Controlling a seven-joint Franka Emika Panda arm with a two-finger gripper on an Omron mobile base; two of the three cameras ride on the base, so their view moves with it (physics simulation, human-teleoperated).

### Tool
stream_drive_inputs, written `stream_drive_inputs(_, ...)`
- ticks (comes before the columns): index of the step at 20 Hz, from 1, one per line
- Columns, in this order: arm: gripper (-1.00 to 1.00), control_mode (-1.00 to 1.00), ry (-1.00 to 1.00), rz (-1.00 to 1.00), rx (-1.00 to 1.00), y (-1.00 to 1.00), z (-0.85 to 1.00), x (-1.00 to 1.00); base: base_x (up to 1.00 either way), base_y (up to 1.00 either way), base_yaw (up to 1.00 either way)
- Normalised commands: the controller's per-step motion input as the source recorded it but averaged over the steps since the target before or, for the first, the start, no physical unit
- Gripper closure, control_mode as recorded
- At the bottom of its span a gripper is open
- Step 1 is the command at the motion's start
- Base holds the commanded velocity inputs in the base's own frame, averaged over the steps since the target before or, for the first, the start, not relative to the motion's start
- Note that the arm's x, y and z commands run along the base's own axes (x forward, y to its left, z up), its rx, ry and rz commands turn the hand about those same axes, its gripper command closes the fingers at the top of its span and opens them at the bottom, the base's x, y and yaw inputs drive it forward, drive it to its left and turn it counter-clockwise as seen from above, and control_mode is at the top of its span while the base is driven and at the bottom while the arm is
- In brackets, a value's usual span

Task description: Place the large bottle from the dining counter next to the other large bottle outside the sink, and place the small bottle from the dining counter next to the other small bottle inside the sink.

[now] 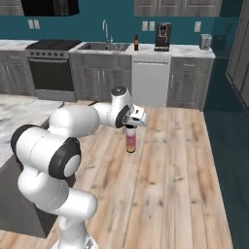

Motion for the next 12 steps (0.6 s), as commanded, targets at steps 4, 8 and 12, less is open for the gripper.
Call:
stream_drive_inputs(4, 1.00, 1.00, 0.00, 0.00, 0.00, 0.00, 0.00, 0.00, 1.00, 0.00, 0.00)
stream_drive_inputs(8, 1.00, 1.00, 0.00, 0.00, 0.00, 0.00, 0.00, 0.00, 1.00, 0.00, 0.00)
stream_drive_inputs(12, 1.00, 1.00, 0.00, 0.00, 0.00, 0.00, 0.00, 0.00, 1.00, 0.00, 0.00)
